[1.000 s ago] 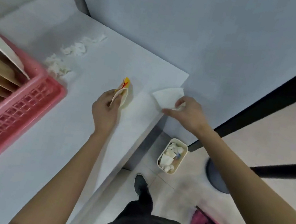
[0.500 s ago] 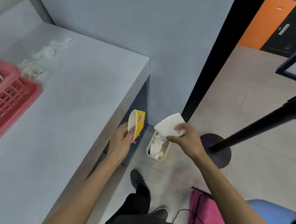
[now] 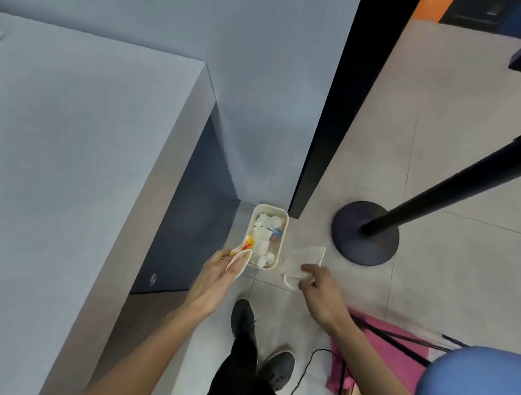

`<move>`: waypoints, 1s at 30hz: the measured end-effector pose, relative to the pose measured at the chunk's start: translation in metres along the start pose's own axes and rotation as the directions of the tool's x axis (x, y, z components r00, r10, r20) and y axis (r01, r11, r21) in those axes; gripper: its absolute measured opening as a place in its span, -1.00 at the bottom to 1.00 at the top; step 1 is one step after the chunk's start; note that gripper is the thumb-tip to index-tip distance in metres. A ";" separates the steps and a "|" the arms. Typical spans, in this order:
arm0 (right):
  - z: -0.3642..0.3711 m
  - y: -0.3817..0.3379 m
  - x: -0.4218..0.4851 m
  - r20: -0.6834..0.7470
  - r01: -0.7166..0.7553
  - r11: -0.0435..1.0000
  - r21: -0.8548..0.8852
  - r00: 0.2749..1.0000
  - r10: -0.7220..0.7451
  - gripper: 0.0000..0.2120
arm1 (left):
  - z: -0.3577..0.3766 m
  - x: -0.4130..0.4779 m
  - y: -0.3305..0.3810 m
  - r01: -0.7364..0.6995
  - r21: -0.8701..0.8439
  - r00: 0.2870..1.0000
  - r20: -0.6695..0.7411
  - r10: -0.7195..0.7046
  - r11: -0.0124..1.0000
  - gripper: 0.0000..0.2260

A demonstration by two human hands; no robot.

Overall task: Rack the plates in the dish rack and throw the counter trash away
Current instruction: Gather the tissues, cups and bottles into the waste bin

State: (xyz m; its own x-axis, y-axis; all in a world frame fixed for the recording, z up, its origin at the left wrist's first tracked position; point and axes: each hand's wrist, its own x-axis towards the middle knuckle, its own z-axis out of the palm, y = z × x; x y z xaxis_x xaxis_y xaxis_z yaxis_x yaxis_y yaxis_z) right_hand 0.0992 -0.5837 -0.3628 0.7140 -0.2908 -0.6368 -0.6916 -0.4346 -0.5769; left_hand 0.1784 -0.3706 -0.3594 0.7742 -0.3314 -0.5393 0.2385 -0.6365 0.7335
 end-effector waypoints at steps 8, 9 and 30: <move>0.074 0.063 0.147 0.106 0.051 0.980 -0.192 0.994 -0.030 -0.64 | 0.060 0.158 -0.098 0.086 0.106 0.996 0.024 -0.089 0.991 -0.54; 0.084 0.069 0.165 0.106 0.058 0.978 -0.198 0.994 -0.038 -0.64 | 0.067 0.176 -0.110 0.095 0.104 0.995 -0.002 -0.095 0.990 -0.57; 0.220 0.161 0.357 0.122 0.135 0.975 -0.175 0.986 -0.115 -0.60 | 0.150 0.433 -0.254 -0.335 0.585 0.940 0.156 0.304 0.738 -0.75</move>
State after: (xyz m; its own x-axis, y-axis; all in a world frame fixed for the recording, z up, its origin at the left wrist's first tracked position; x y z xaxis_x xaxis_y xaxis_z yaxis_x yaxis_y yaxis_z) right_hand 0.2189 -0.5699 -0.7955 0.7699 -0.1333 -0.6241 -0.5591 -0.6124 -0.5590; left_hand 0.3653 -0.4566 -0.8408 0.7087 -0.6133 -0.3488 -0.4269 -0.7663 0.4801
